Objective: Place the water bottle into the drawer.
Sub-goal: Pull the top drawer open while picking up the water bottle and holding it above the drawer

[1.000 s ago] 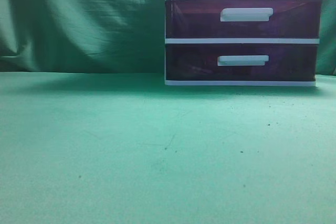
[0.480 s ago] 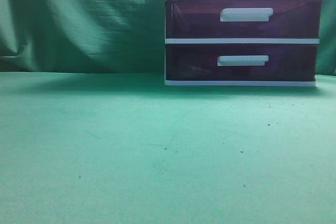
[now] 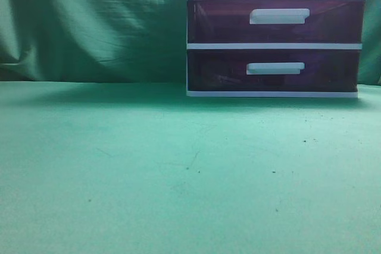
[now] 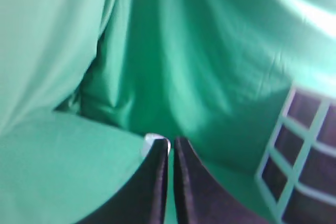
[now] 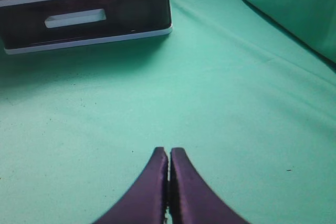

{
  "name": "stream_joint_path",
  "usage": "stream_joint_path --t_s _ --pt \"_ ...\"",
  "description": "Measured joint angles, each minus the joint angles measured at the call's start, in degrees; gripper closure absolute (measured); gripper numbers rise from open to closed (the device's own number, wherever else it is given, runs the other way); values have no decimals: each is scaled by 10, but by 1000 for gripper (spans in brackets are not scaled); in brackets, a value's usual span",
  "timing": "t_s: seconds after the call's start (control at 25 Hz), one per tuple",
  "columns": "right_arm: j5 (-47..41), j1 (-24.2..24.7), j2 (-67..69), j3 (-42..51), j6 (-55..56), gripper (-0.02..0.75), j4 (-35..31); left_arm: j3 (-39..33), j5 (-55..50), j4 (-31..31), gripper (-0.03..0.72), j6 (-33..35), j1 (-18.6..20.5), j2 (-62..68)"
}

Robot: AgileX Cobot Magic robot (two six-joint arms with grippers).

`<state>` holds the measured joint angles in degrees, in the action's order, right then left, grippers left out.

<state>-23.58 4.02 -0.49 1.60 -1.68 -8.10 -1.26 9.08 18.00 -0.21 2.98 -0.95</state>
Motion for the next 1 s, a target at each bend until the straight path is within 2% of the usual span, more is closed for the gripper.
stream_joint_path --t_s 0.12,0.36,0.76,0.88,1.0 --pt "0 0 0 0 0 738 0 11 8 -5 688 -31 0 0" --pt "0 0 0 0 0 738 0 123 -124 -125 688 -55 -15 65" --pt "0 0 0 0 1 738 0 137 -165 -140 688 -57 -38 190" --pt "0 0 0 0 1 738 0 137 -165 -140 510 -57 -38 236" --pt "0 0 0 0 1 738 0 137 -161 -140 188 -57 -38 281"
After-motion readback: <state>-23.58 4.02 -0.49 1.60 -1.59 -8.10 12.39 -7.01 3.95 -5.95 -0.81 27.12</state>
